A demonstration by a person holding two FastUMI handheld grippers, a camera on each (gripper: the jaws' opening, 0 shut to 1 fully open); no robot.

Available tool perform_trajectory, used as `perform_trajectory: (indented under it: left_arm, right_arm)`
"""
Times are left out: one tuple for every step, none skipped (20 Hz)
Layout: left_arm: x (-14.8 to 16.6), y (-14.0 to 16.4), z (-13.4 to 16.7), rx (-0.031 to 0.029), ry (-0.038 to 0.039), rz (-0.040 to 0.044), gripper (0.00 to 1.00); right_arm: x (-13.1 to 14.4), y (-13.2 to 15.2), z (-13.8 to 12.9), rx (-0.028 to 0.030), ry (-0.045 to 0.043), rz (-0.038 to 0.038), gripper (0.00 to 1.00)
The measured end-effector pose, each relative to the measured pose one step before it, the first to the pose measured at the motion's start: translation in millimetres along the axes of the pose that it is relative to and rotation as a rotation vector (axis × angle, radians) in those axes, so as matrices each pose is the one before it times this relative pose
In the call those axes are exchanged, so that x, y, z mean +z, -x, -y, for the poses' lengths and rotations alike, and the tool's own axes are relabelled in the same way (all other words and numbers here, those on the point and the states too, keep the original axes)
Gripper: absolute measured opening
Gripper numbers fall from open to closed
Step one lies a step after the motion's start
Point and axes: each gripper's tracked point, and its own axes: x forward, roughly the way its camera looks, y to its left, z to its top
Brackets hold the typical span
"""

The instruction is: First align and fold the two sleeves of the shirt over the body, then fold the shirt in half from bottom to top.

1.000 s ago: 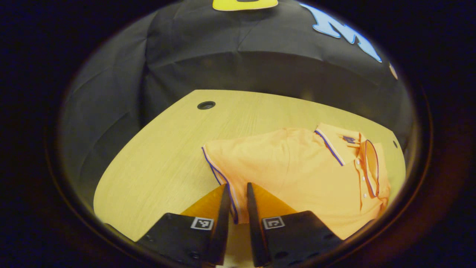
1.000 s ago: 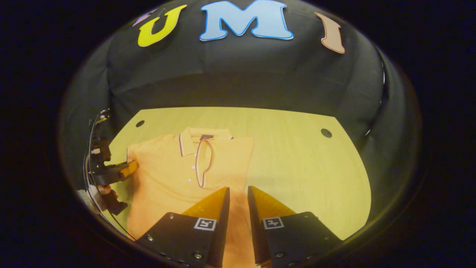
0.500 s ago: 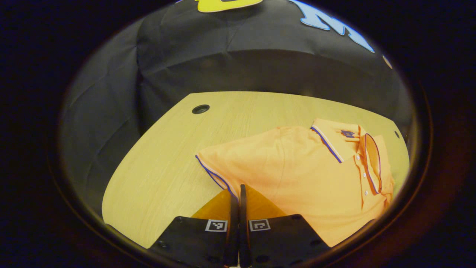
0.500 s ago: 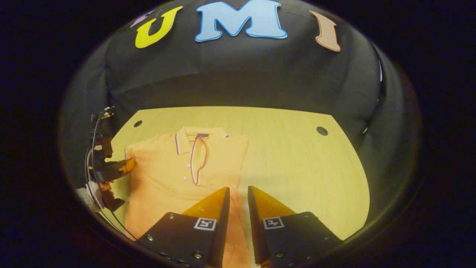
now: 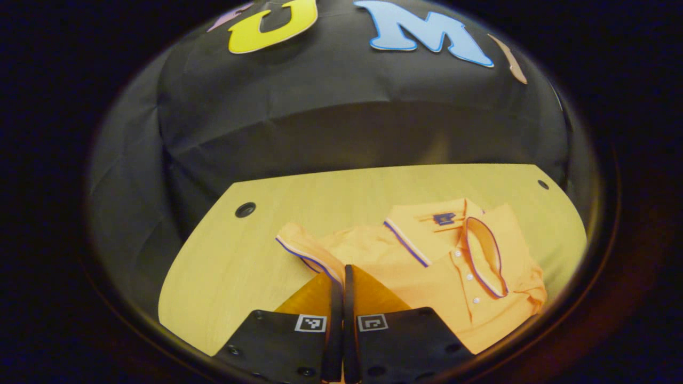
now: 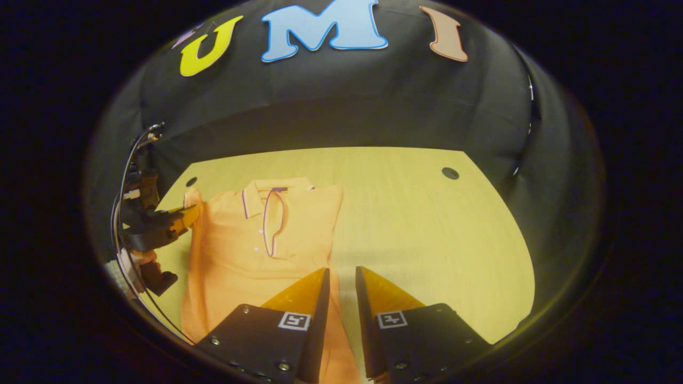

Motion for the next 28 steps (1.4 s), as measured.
perform_trajectory:
  left_arm:
    - [2.27,-0.13,12.12,-0.0202,-0.01825,-0.00067,0.07]
    - [0.11,0.2,13.93,-0.02243,-0.01413,-0.00263,0.07]
    - [0.69,-0.77,11.66,-0.02073,-0.01087,-0.00167,0.07]
    - [-1.34,-1.35,10.91,-0.01772,-0.01337,-0.00417,0.07]
    - [-1.67,-0.76,9.46,-0.01735,-0.01551,-0.00811,0.07]
    - [-2.33,-1.46,8.48,-0.01653,-0.01588,-0.00769,0.07]
    - [-2.71,-1.1,8.03,-0.01729,-0.01627,-0.00964,0.07]
    - [-4.97,-2.67,8.74,-0.01763,-0.01629,-0.01289,0.07]
    - [-4.34,-2.06,7.1,-0.01541,-0.01421,-0.01297,0.07]
    - [-4.12,-3.2,6.22,-0.01123,-0.01087,-0.01039,0.07]
    - [-0.84,-0.49,3.4,-0.00608,-0.00513,-0.00524,0.07]
    - [-0.13,-1.16,2.85,-0.00632,-0.00081,-0.00318,0.07]
    - [0.3,-0.52,2.17,-0.00502,-0.00028,-0.0032,0.07]
    - [-0.3,0.02,3.34,-0.01233,0.00381,0.0027,0.1]
    - [0.72,1.23,5.11,-0.02035,0.00386,-0.00306,0.17]
    - [-2.34,1.33,2.41,-0.01183,-0.00099,-0.00433,0.33]
    - [0.97,2.23,1.32,-0.00284,-0.00234,-0.00198,0.29]
    - [1.31,4.2,0.11,-0.0011,0.00281,0.004,0.38]
    - [0.93,4.83,1.03,-0.00303,0.01052,0.00435,0.5]
    - [-0.42,4.93,-0.5,-0.0006,0.01169,0.00114,0.7]
    - [-1.74,6.07,-1.02,0.00011,0.01302,-0.00055,0.74]
    - [-1.98,8.11,-1.83,0.00363,0.01553,-0.00108,0.78]
    - [-3.6,8.78,-3.11,0.00502,0.01675,-0.00323,0.78]
    - [-5.66,9.76,-3.67,0.00687,0.01756,-0.00339,0.79]
    - [-7.03,10.56,-3.86,0.00712,0.01631,-0.00974,0.79]
    - [-9.04,10.79,-3.97,0.00757,0.01291,-0.01055,0.84]
    - [-9.69,10.71,-4.77,0.00737,0.01165,-0.01456,0.89]
    - [-11.47,10.34,-4.34,0.01031,0.01035,-0.01507,0.92]
  right_arm:
    - [0.06,1.64,4.89,-0.00431,-0.01064,0.00211,0.31]
    - [-1.22,1.62,3.78,-0.00494,-0.01084,0.00055,0.31]
    - [-2.3,0.19,3.18,-0.00425,-0.01116,-0.00017,0.31]
    - [-1.06,0.86,3.45,-0.00514,-0.01082,0.0004,0.31]
    - [-2.23,1.45,3.74,-0.0055,-0.00881,0.00044,0.31]
    - [-1.0,1.59,3.94,-0.00535,-0.00796,0.00062,0.31]
    - [-2.5,1.51,3.57,-0.00467,-0.00701,-0.00095,0.31]
    - [-2.06,1.37,3.95,-0.00562,-0.00625,-0.00056,0.31]
    - [-2.81,0.71,3.75,-0.00601,-0.00638,-0.00142,0.31]
    - [-2.23,0.91,3.48,-0.00498,-0.00745,-0.00275,0.29]
    - [-2.5,0.9,3.28,-0.00429,-0.00713,-0.00196,0.29]
    - [-1.58,1.23,3.61,-0.00415,-0.00587,-0.00167,0.31]
    - [-2.47,1.19,2.67,-0.00336,-0.00611,-0.0008,0.31]
    - [-0.5,1.07,2.3,-0.00087,-0.00652,-0.00111,0.31]
    - [-1.19,0.8,0.94,-0.00025,-0.00508,0.00172,0.31]
    - [0.63,0.61,1.02,0.00095,-0.00296,0.00191,0.31]
    - [-1.31,0.31,-0.24,0.00185,-0.00108,0.00204,0.31]
    - [-0.28,0.83,-0.38,0.0031,0.00056,0.00091,0.31]
    - [-0.28,-0.12,-1.26,0.00491,0.00145,-0.00008,0.31]
    - [-1.38,0.58,-2.01,0.00695,0.00316,0.00002,0.31]
    - [-1.53,0.47,-3.37,0.0084,0.00516,-0.00025,0.31]
    - [-1.84,0.88,-2.74,0.00997,0.00673,-0.00317,0.31]
    - [-3.08,0.56,-3.12,0.00963,0.00761,-0.00468,0.31]
    - [-3.15,0.89,-3.43,0.0107,0.00708,-0.00605,0.31]
    - [-4.02,0.2,-3.37,0.01114,0.00624,-0.00951,0.31]
    - [-4.6,0.8,-4.11,0.01203,0.00608,-0.01124,0.31]
    - [-5.87,-0.17,-3.03,0.00961,0.00656,-0.01361,0.31]
    - [-6.38,0.81,-3.04,0.00814,0.00701,-0.01672,0.31]
